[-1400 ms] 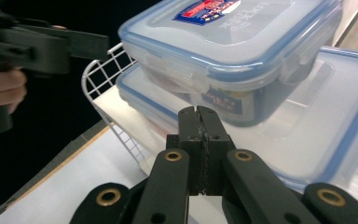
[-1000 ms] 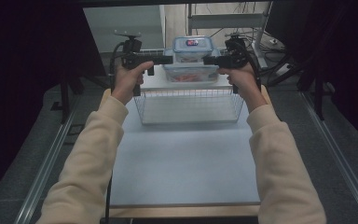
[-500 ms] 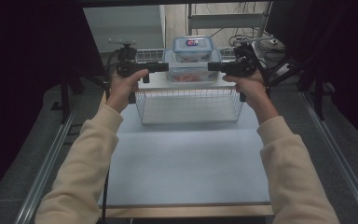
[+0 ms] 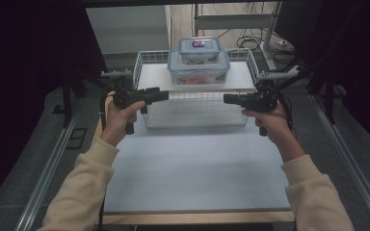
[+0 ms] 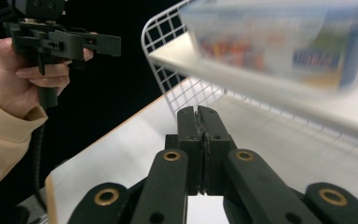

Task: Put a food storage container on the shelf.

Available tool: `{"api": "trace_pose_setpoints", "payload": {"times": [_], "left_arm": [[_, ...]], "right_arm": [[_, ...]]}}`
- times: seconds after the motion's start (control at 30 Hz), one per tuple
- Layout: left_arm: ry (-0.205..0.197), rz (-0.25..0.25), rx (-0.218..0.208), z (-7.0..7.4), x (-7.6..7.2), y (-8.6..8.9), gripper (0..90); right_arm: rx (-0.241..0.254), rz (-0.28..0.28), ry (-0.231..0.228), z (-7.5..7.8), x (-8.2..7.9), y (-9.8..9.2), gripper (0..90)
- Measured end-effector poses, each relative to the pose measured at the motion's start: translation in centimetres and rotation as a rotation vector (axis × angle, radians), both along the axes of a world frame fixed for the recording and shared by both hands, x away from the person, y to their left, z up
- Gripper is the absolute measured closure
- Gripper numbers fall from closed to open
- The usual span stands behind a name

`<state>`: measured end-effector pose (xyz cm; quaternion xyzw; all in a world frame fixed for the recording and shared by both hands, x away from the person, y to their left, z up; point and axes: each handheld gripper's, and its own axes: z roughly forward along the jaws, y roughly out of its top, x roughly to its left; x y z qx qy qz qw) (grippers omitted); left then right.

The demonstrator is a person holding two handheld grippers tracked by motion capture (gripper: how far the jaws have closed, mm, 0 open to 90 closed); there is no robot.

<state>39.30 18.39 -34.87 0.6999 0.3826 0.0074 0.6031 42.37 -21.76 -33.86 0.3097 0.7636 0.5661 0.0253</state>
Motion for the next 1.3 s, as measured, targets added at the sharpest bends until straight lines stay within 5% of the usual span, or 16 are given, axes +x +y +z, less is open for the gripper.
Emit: {"api": "trace_pose_setpoints", "payload": {"times": [0.13, 0.33, 0.6, 0.7, 0.97, 1.3], "left_arm": [[-0.003, -0.017, 0.01, -2.1, -1.6, -0.2, 33.3], [0.047, -0.041, 0.018, -6.8, -3.8, -0.3, 32.4], [0.12, -0.054, 0.066, -11.7, -5.5, -0.7, 31.9], [0.131, -0.059, 0.082, -12.5, -5.7, -1.0, 31.8], [0.148, -0.077, 0.11, -13.7, -5.8, -2.1, 31.7], [0.147, -0.06, 0.104, -13.7, -5.7, -1.6, 31.2]], "right_arm": [[0.01, 0.013, 0.032, -2.7, -1.3, -0.9, 82.9], [0.037, 0.021, 0.051, -6.0, -3.4, -2.3, 69.2], [-0.045, -0.006, 0.088, -10.8, -5.9, -3.7, 55.3], [-0.093, -0.013, 0.117, -12.1, -6.1, -3.6, 51.3], [-0.125, -0.004, 0.152, -13.7, -6.4, -3.0, 46.0], [-0.066, -0.022, 0.163, -13.5, -6.3, -3.5, 41.5]]}}
